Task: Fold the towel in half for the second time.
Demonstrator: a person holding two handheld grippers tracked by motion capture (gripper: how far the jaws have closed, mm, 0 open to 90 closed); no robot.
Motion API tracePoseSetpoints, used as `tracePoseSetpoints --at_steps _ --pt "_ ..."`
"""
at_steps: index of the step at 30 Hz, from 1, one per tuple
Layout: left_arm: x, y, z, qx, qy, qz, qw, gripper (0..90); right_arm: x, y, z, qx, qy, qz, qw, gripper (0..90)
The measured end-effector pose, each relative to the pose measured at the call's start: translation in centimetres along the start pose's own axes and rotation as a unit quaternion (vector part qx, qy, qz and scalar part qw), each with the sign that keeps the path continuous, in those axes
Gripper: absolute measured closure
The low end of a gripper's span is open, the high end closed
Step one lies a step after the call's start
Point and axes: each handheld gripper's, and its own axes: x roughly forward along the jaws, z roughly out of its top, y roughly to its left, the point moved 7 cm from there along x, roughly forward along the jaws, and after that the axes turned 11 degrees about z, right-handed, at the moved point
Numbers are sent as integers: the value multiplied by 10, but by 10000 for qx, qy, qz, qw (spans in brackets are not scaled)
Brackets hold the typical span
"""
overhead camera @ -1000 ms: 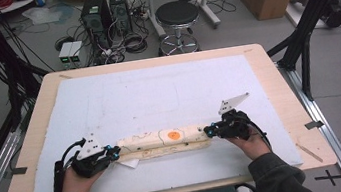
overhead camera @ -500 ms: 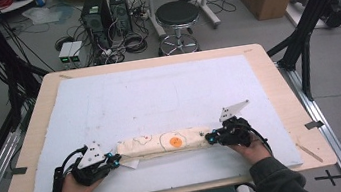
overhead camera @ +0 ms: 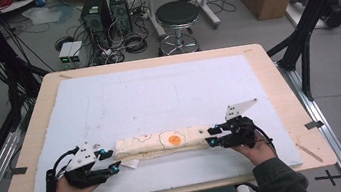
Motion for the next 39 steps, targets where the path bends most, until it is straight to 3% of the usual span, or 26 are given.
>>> tracePoseSetpoints --at_steps 5,10,14,18,21,24,29,32,39 --pt "4 2 18 -57 -140 -15 9999 513 -1 6 19 -129 -133 21 9998 570" --pt "30 -4 37 -56 -34 -99 9999 764 20 8 42 -141 -51 157 9998 724" --pt "52 -12 38 15 251 -178 9995 873 41 5 49 9 108 336 9994 825" --pt "63 -17 36 40 387 -297 9988 883 59 1 47 152 341 462 9982 854" --pt "65 -20 31 161 560 -352 9977 886 69 3 43 216 541 635 9963 855" --pt "65 -21 26 252 712 -345 9965 887 75 2 37 220 725 657 9950 855" --pt "66 -19 14 202 843 -365 9956 883 77 1 27 273 997 580 9929 854" --pt "66 -17 7 124 895 -360 9953 882 75 -2 20 317 1025 524 9928 854" --pt "61 -14 3 182 898 -287 9954 874 62 -8 6 447 994 434 9931 854"
